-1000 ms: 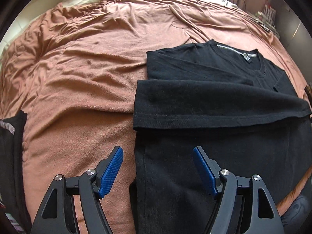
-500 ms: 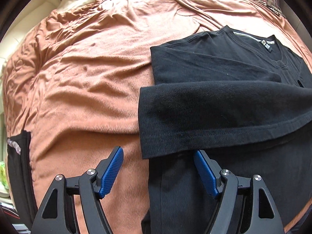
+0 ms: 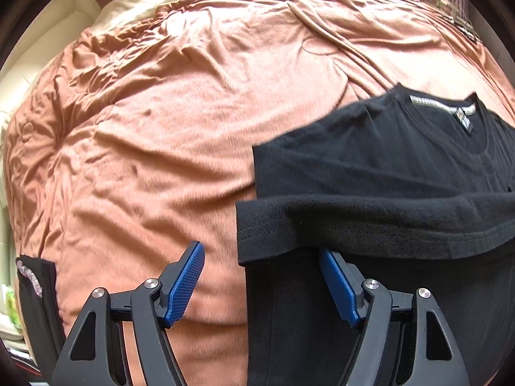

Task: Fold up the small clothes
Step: 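Raise both tools away from the folded shirt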

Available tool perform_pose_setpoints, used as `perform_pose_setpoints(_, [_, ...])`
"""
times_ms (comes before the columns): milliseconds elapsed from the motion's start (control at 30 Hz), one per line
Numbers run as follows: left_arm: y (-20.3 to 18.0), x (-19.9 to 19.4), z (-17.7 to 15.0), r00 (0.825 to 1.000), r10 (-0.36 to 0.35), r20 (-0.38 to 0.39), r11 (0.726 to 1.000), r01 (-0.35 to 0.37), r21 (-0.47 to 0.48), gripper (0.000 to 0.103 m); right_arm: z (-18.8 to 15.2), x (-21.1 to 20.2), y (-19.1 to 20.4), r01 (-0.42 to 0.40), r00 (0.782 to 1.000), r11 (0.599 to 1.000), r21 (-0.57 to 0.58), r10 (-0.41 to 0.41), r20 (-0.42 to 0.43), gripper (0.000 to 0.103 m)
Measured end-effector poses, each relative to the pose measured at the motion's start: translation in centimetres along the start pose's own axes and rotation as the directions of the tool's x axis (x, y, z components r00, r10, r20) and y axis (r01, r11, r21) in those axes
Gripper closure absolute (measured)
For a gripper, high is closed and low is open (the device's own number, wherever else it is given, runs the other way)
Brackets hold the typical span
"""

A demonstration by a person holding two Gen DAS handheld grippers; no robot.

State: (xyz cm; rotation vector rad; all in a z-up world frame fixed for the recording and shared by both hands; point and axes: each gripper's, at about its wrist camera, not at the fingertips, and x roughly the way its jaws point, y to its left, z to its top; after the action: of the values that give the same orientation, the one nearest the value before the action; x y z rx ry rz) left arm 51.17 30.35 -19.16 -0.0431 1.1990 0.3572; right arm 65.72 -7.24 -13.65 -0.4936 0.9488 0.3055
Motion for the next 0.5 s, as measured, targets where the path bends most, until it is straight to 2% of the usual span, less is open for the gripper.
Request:
perform_pose_setpoints(133, [0.0, 0.5, 1.7, 1.000, -0.012, 0.018, 0.999, 0.012, -0.039, 0.028, 1.3, 1.4, -0.9, 0.024, 1.000, 0.999, 0.027, -0.024, 0.008, 0.025])
perform_pose_setpoints(200, [0.2, 0.4, 2.5, 0.999, -0.009, 0.044, 0.997, 0.012, -0.078, 0.029, 1.9, 1.9, -1.6, 0.045, 0.999, 0.997, 0.067, -0.046, 0.013, 0.025])
perform_pose_setpoints(267, [0.7, -0.2, 3.2, 0.996, -0.019, 0.088, 0.990, 0.031, -0.139, 0.030, 2.2, 2.4, -2.5, 0.034, 0.999, 0.992, 0.123, -0.036, 0.017, 0.025])
perform_pose_setpoints(400, [2.5, -1.9, 3.9, 0.983, -0.060, 0.171, 0.967, 0.099, -0.235, 0.030, 1.8, 2.3, -4.4, -0.078, 0.996, 0.972, 0.221, 0.065, 0.065, 0.025])
perform_pose_setpoints(500, [3.6, -2.3, 3.7, 0.977, -0.113, 0.180, 0.953, 0.158, -0.257, 0.030, 0.9, 2.1, -5.6, -0.199, 0.978, 0.944, 0.264, 0.176, 0.107, 0.025])
